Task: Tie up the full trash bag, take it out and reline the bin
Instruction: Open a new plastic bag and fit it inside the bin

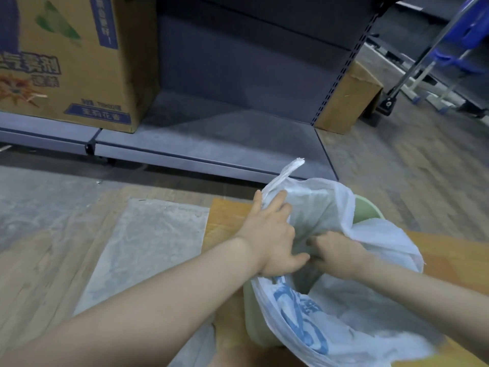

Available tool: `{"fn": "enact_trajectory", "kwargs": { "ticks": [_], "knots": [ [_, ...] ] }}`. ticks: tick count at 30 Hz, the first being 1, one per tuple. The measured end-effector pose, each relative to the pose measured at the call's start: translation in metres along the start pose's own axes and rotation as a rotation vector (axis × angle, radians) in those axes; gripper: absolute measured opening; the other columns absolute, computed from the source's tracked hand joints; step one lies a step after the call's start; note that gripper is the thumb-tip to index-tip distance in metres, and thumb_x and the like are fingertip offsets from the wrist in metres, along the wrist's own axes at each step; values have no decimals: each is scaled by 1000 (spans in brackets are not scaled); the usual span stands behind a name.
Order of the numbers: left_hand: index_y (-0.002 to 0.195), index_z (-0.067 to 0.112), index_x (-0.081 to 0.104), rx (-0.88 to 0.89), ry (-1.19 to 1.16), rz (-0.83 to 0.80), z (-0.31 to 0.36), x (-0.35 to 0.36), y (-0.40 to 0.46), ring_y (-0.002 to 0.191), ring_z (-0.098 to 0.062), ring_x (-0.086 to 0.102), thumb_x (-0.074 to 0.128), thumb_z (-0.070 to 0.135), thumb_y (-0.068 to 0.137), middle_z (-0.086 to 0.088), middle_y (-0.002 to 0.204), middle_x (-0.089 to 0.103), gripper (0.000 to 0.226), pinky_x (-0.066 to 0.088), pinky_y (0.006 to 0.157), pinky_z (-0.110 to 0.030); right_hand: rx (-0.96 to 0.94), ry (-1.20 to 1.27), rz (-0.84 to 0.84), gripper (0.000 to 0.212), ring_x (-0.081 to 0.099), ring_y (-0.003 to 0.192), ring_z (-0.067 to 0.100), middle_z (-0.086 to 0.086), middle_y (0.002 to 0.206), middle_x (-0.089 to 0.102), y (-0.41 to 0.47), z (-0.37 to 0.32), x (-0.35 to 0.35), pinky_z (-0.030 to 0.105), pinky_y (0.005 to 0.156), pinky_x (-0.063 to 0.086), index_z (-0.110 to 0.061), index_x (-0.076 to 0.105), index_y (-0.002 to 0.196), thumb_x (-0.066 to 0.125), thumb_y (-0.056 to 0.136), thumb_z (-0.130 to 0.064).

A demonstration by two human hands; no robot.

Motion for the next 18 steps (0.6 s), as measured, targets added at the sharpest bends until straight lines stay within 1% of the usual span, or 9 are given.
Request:
{"fn": "enact_trajectory", "kwargs": {
  "ticks": [2, 3, 5, 7, 9, 11, 14, 16, 18],
  "knots": [
    [116, 14, 64, 1, 7, -8, 0, 0, 1, 144, -27, -3, 35, 58, 91, -12, 141, 32, 59, 1, 114, -59, 18, -237, 405, 36, 64, 72, 30, 11, 87, 65, -28, 20, -29, 34, 54, 52, -10, 65, 82, 78, 63, -37],
    [115, 14, 65, 0, 6, -10, -1, 1, 1, 144, -27, -3, 35, 58, 91, -12, 140, 33, 59, 2, 114, -58, 59, -309, 588, 46, 63, 72, 31, 12, 91, 66, -43, 29, -39, 36, 54, 52, -9, 68, 87, 85, 53, -35],
    [115, 14, 65, -2, 8, -3, -1, 1, 2, 144, -27, -2, 34, 59, 91, -12, 139, 34, 60, 3, 114, -58, 145, -318, 704, 75, 52, 91, 35, 20, 110, 58, -61, 43, -40, 44, 65, 51, -5, 64, 111, 87, 48, -38],
    [117, 15, 63, -11, 15, 0, 0, 0, 1, 144, -26, -1, 33, 61, 90, -11, 140, 34, 61, 3, 114, -57, 192, -274, 751, 94, 44, 103, 38, 25, 120, 46, -61, 57, -40, 50, 73, 49, -2, 50, 127, 86, 50, -41],
    [120, 16, 62, -16, 24, -12, 0, 0, 0, 144, -25, -3, 32, 62, 90, -11, 143, 32, 62, 3, 114, -57, 246, -136, 712, 98, 47, 112, 45, 29, 123, 45, -53, 68, -46, 51, 80, 49, -4, 39, 135, 83, 57, -42],
    [120, 17, 62, -16, 37, -22, 1, -1, -1, 144, -25, -3, 32, 63, 89, -10, 144, 31, 63, 3, 114, -57, 261, 134, 535, 89, 51, 113, 42, 24, 123, 51, -37, 77, -53, 45, 86, 48, -12, 34, 139, 79, 68, -39],
    [119, 17, 62, -19, 50, -27, 2, -2, 1, 144, -25, -1, 32, 64, 89, -10, 144, 31, 64, 4, 114, -57, 257, 433, 325, 65, 58, 102, 31, 7, 107, 63, -17, 92, -57, 36, 82, 44, -21, 46, 127, 77, 72, -31],
    [118, 16, 63, -19, 55, -26, 2, -1, 2, 144, -25, 0, 32, 64, 89, -11, 145, 31, 64, 5, 113, -56, 235, 669, 304, 47, 60, 101, 25, 0, 101, 64, -13, 100, -55, 35, 84, 46, -21, 57, 113, 79, 71, -20],
    [117, 16, 64, -21, 64, -22, 2, -1, 3, 144, -25, 2, 32, 64, 89, -12, 143, 33, 64, 7, 113, -56, 248, 893, 293, 39, 64, 100, 26, 1, 99, 67, -12, 106, -46, 36, 84, 50, -19, 63, 106, 77, 72, -10]
  ]
}}
Point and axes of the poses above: each hand's wrist, its own y-axis towards the middle knuckle, its own x-axis out of the palm, z = x × y, the point moved 6 cm from there along y, towards the middle knuckle
